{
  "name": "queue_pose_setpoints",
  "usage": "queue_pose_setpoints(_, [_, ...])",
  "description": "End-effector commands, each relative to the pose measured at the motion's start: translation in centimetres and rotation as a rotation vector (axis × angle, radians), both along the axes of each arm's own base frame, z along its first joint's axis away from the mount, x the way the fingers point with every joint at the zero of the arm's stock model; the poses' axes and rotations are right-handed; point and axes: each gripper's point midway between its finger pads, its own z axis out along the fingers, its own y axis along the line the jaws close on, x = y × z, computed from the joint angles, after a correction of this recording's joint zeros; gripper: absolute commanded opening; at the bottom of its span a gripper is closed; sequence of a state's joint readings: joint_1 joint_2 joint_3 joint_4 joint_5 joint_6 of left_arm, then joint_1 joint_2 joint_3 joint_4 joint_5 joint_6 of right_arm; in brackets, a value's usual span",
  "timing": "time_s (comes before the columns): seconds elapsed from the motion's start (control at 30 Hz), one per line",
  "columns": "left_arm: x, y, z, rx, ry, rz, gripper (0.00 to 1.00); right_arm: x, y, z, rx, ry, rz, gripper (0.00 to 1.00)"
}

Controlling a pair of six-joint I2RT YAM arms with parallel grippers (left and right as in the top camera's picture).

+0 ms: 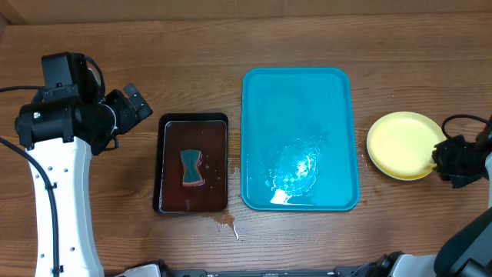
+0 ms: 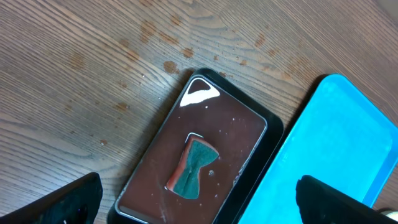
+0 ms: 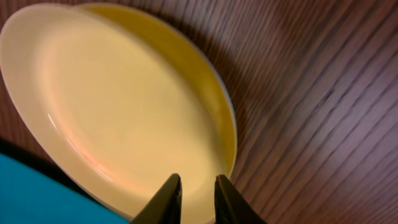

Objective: Clean dirty plates on tray and stack at the side

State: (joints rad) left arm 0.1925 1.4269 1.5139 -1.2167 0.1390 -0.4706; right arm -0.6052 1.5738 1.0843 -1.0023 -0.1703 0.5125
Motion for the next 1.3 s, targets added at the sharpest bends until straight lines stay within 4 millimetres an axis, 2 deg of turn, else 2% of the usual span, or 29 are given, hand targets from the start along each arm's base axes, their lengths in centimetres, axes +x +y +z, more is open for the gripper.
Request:
queue_pose_setpoints(0.0, [0.3,0.1,0.5,0.002,-0.013,-0.011,1.00,2.4,1.6,2.9,0.043,-0.141,0.112,0.36])
queue_pose_setpoints(0.03, [0.3,0.1,0.5,0.002,-0.013,-0.011,1.00,2.5,1.8,3.6,0.043,-0.157,0.121,0.37])
queue_pose_setpoints(0.13, [0.3,0.1,0.5,0.002,-0.013,-0.011,1.00,3.4,3.4,7.4,0.035,-0.261,0.211,0.38])
queue_pose_setpoints(0.2, [0.3,0.1,0.5,0.002,-0.013,-0.011,1.00,3.9,6.0,10.8,0.038,-0.371,0.328,0.38])
queue_pose_setpoints(0.23, [0.3,0.1,0.5,0.002,-0.013,-0.011,1.00,4.0,7.3,12.3,0.036,-0.423,0.393,0.39])
queue_pose_setpoints(0.3, [0.3,0.1,0.5,0.002,-0.013,-0.011,1.00,3.7,11.4,15.7,0.041,-0.563,0.588,0.41])
queue_pose_setpoints(0.4, [0.3,0.1,0.5,0.002,-0.013,-0.011,1.00,2.1,16.8,19.2,0.034,-0.716,0.838,0.47])
queue_pose_setpoints(0.47, [0.3,0.1,0.5,0.002,-0.013,-0.011,1.00,0.4,20.3,20.9,0.025,-0.781,0.980,0.57])
queue_pose_setpoints(0.5, [0.3,0.1,0.5,0.002,-0.013,-0.011,1.00,0.0,21.0,21.1,0.027,-0.792,1.004,0.62])
queue_pose_setpoints(0.53, [0.3,0.1,0.5,0.002,-0.013,-0.011,1.00,-0.8,22.4,21.7,0.032,-0.815,1.054,0.83])
queue_pose_setpoints(0.57, [0.3,0.1,0.5,0.002,-0.013,-0.011,1.00,-1.2,23.1,22.0,0.036,-0.828,1.083,1.00])
queue_pose_setpoints(0.63, [0.3,0.1,0.5,0.002,-0.013,-0.011,1.00,-2.4,25.0,22.6,0.052,-0.855,1.156,1.00])
queue_pose_setpoints(0.8, [0.3,0.1,0.5,0.002,-0.013,-0.011,1.00,-3.6,27.0,22.7,0.089,-0.864,1.237,1.00])
queue_pose_setpoints(0.93, [0.3,0.1,0.5,0.002,-0.013,-0.011,1.00,-3.6,27.1,22.3,0.102,-0.847,1.239,1.00])
queue_pose_setpoints(1.07, [0.3,0.1,0.5,0.002,-0.013,-0.011,1.00,-2.9,27.2,22.9,0.077,-0.887,1.243,1.00])
queue_pose_setpoints(1.17, [0.3,0.1,0.5,0.002,-0.013,-0.011,1.00,-2.1,27.2,24.9,-0.021,-1.012,1.292,1.00])
queue_pose_setpoints(1.27, [0.3,0.1,0.5,0.002,-0.013,-0.011,1.00,-1.4,26.6,28.3,-0.289,-1.200,1.382,1.00])
